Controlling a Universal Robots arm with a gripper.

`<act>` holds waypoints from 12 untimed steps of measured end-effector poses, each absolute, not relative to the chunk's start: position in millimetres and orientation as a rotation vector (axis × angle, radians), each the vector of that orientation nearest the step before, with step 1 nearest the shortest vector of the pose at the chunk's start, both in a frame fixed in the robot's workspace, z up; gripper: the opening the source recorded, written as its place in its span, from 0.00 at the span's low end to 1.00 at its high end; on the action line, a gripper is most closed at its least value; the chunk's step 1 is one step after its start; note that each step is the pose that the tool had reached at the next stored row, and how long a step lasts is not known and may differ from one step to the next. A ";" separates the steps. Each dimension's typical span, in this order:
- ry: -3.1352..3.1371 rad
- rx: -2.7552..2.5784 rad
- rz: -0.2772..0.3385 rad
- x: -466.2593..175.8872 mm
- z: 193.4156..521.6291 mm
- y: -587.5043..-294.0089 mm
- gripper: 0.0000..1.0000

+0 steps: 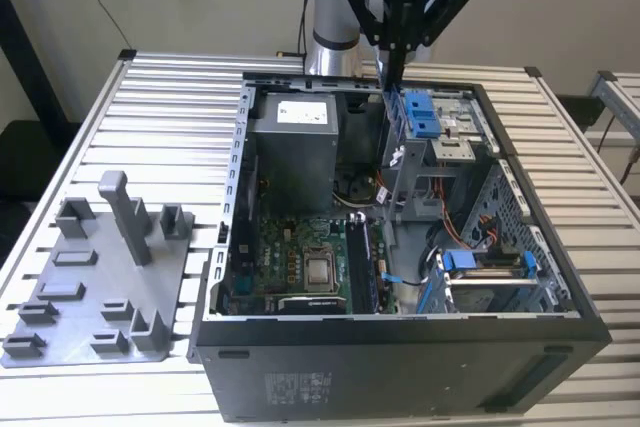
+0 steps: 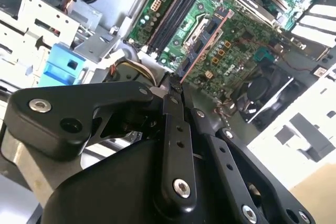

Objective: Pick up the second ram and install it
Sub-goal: 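Insert the second ram into the second slot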

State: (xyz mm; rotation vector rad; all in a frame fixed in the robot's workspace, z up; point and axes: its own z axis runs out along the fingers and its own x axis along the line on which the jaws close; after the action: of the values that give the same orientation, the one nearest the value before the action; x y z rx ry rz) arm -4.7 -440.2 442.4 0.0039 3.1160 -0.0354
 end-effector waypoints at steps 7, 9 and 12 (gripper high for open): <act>3.116 0.004 -0.035 -4.5 441.6 -440.1 0.14; 3.116 0.004 -0.035 -4.4 440.8 -440.1 0.14; 3.116 0.005 -0.035 -4.2 439.1 -440.1 0.14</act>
State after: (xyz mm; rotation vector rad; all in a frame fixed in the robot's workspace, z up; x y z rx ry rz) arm -4.2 -440.1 439.1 0.0046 3.1160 -0.0354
